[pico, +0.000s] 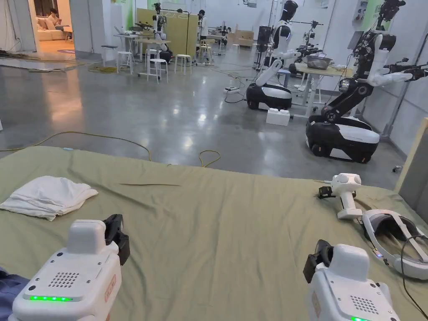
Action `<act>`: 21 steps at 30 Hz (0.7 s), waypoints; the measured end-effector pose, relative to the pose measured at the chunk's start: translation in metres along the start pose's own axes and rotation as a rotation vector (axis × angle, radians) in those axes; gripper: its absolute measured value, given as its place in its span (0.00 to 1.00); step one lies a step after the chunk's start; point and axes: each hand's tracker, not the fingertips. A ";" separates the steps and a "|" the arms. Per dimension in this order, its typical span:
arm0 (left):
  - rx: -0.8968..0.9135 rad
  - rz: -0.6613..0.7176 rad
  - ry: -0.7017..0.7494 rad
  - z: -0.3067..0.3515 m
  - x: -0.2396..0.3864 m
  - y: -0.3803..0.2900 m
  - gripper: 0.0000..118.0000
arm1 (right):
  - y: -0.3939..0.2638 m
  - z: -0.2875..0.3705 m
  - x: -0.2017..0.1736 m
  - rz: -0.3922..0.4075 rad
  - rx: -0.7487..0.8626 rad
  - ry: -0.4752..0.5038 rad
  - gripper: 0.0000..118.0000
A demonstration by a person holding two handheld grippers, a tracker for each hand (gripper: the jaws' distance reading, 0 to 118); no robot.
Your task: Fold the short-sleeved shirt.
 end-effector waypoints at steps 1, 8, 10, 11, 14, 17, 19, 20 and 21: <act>0.003 0.077 -0.009 0.000 -0.005 0.002 0.03 | 0.002 0.000 0.005 -0.075 -0.001 0.000 0.01; 0.022 0.309 -0.027 -0.004 -0.021 0.007 0.03 | 0.009 -0.004 0.020 -0.275 0.005 0.000 0.01; 0.008 -0.014 -0.036 -0.009 -0.006 0.012 0.03 | 0.013 -0.006 0.006 -0.022 0.012 0.029 0.01; -0.014 -0.197 -0.028 -0.011 0.004 0.015 0.03 | 0.014 -0.004 -0.008 0.178 0.019 0.042 0.01; -0.048 -0.760 0.042 -0.013 0.035 0.013 0.03 | 0.002 -0.006 -0.034 0.786 0.069 0.032 0.01; -0.015 -1.184 0.089 -0.016 0.044 -0.004 0.03 | -0.017 -0.007 -0.042 1.198 0.134 0.014 0.01; 0.005 -1.349 0.084 -0.025 0.038 -0.015 0.03 | -0.023 -0.006 -0.039 1.312 0.161 0.008 0.01; 0.003 -1.369 0.061 -0.025 0.037 -0.018 0.03 | -0.024 -0.006 -0.039 1.337 0.161 0.006 0.01; -0.002 -1.366 0.047 -0.024 0.036 -0.018 0.03 | -0.023 -0.006 -0.038 1.330 0.154 0.008 0.01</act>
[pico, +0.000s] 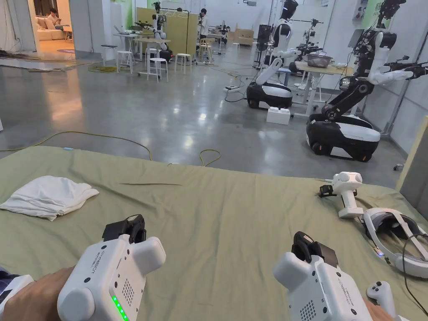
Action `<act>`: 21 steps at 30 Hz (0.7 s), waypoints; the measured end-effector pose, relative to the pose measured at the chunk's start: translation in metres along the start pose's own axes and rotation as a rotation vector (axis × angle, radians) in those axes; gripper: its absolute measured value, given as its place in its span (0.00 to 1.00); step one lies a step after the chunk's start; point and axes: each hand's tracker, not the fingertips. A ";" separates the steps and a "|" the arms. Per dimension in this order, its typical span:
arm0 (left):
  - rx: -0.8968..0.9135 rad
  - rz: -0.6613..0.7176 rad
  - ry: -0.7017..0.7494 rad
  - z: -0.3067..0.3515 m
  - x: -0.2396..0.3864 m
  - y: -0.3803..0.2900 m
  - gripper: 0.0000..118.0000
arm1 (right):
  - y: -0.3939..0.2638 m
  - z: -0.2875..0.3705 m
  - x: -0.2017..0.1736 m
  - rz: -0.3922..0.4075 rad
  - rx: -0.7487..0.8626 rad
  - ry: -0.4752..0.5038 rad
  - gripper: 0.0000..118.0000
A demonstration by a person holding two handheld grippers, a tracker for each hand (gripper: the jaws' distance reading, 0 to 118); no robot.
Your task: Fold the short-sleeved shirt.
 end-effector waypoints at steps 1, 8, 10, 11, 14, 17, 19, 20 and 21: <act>-0.005 0.039 -0.008 0.000 0.000 -0.003 0.03 | 0.000 0.000 0.001 -0.023 -0.006 0.002 0.01; -0.071 0.811 -0.087 0.004 -0.017 -0.014 0.03 | 0.001 0.013 0.038 -0.664 -0.123 0.007 0.01; -0.029 1.083 -0.110 0.008 -0.022 -0.023 0.03 | -0.008 0.005 0.043 -0.897 -0.170 0.022 0.01; -0.009 1.209 -0.121 0.010 -0.023 -0.027 0.03 | -0.012 0.005 0.045 -0.995 -0.158 0.024 0.01; 0.021 1.461 -0.101 0.018 -0.022 -0.033 0.03 | -0.021 0.004 0.042 -1.198 -0.169 0.006 0.01; 0.001 1.533 -0.112 0.014 -0.018 -0.038 0.03 | -0.024 0.005 0.039 -1.280 -0.177 -0.014 0.01; -0.018 1.521 -0.117 0.013 -0.019 -0.041 0.03 | -0.022 0.006 0.035 -1.255 -0.182 -0.011 0.01; -0.020 1.516 -0.116 0.014 -0.021 -0.042 0.04 | -0.022 0.006 0.035 -1.248 -0.181 -0.004 0.01; -0.018 1.505 -0.114 0.017 -0.023 -0.041 0.03 | -0.021 0.005 0.035 -1.239 -0.180 0.000 0.01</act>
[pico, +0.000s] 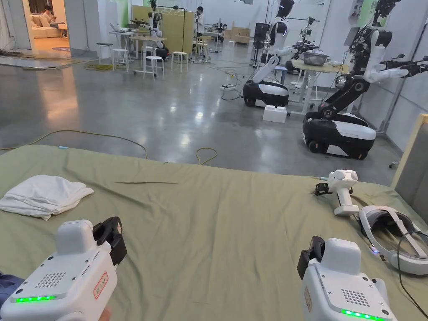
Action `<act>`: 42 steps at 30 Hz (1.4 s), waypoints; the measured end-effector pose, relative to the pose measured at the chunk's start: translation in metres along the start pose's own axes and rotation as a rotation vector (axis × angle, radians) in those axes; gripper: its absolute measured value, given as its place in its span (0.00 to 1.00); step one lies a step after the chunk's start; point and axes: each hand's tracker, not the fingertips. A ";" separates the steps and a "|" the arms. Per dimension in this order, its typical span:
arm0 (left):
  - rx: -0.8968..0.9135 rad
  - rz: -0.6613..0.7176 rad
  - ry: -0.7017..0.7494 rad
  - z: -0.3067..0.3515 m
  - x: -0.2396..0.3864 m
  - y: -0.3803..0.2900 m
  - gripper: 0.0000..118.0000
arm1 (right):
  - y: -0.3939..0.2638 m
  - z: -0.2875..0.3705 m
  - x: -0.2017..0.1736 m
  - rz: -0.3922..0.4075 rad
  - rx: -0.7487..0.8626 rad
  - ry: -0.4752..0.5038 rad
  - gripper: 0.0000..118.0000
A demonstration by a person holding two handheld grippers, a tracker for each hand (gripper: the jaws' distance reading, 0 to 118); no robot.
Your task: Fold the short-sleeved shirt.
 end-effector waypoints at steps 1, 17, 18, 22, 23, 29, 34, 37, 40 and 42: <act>0.003 -0.017 0.001 0.002 -0.002 0.003 0.03 | -0.001 0.000 -0.002 0.012 -0.004 0.002 0.01; -0.388 -0.009 0.302 0.047 -0.201 0.029 0.03 | -0.016 -0.008 -0.031 0.100 -0.052 0.057 0.01; -0.426 0.009 0.316 0.047 -0.218 0.027 0.03 | -0.018 -0.009 -0.034 0.104 -0.060 0.063 0.01; -0.580 0.035 0.418 0.042 -0.267 0.005 0.24 | -0.027 -0.013 -0.046 0.120 -0.092 0.082 0.01; -0.605 0.026 0.441 0.038 -0.277 -0.002 0.42 | -0.030 -0.014 -0.049 0.127 -0.099 0.086 0.01; -0.783 0.085 0.438 0.010 -0.307 -0.044 0.71 | -0.042 -0.021 -0.064 0.155 -0.137 0.102 0.01; -0.923 0.061 0.424 -0.019 -0.301 -0.086 0.68 | -0.053 -0.026 -0.076 0.189 -0.168 0.117 0.01; -0.921 -0.105 0.469 -0.021 -0.279 -0.100 0.66 | -0.056 -0.026 -0.079 0.207 -0.180 0.117 0.01; -0.901 -0.056 0.465 -0.013 -0.272 -0.093 0.58 | -0.058 -0.027 -0.080 0.215 -0.188 0.116 0.01; -0.889 -0.052 0.465 -0.011 -0.269 -0.090 0.43 | -0.060 -0.028 -0.081 0.213 -0.195 0.117 0.01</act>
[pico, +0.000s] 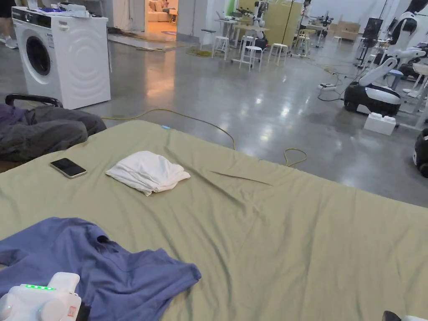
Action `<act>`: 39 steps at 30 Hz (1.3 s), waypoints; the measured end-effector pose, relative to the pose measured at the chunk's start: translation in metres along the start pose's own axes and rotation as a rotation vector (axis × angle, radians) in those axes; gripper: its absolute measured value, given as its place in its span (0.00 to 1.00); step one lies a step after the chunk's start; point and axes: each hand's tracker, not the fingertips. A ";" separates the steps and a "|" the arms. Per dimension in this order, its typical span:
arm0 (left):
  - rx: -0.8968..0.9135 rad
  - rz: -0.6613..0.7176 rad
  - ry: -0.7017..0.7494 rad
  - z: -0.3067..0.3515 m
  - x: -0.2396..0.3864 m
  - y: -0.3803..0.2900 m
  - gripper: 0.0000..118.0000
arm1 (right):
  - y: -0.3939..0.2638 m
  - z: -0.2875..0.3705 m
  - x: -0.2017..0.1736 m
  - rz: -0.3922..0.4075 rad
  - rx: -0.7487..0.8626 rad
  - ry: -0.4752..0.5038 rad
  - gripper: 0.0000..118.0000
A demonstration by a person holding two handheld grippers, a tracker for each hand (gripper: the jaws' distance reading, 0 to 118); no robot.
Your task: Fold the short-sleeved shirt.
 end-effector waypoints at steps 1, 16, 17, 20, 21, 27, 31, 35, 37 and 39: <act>0.028 -0.019 0.032 0.003 0.001 0.000 0.14 | -0.001 -0.001 0.000 -0.002 -0.003 0.001 0.01; 0.388 0.022 -0.064 0.097 -0.007 0.030 0.02 | 0.006 0.008 0.015 -0.039 0.018 0.002 0.01; 0.416 0.003 -0.060 0.109 -0.002 0.035 0.02 | 0.008 0.010 0.017 -0.048 0.024 0.004 0.01; 0.511 0.005 -0.121 0.140 0.014 0.055 0.02 | 0.014 0.016 0.023 -0.067 0.049 -0.002 0.01; 0.543 -0.001 -0.144 0.153 0.021 0.062 0.02 | 0.016 0.019 0.026 -0.073 0.057 -0.003 0.01; 0.730 -0.113 -0.274 0.213 0.081 0.102 0.02 | 0.029 0.038 0.045 -0.102 0.107 -0.022 0.01; 0.778 -0.163 -0.409 0.251 0.141 0.110 0.02 | 0.032 0.050 0.063 -0.118 0.134 -0.042 0.01; 0.794 -0.235 -0.525 0.266 0.204 0.107 0.02 | 0.030 0.064 0.083 -0.119 0.150 -0.074 0.01; 0.784 -0.268 -0.591 0.267 0.236 0.103 0.02 | 0.027 0.071 0.094 -0.129 0.154 -0.085 0.01; 0.756 -0.284 -0.648 0.263 0.268 0.094 0.02 | 0.022 0.077 0.107 -0.146 0.157 -0.114 0.01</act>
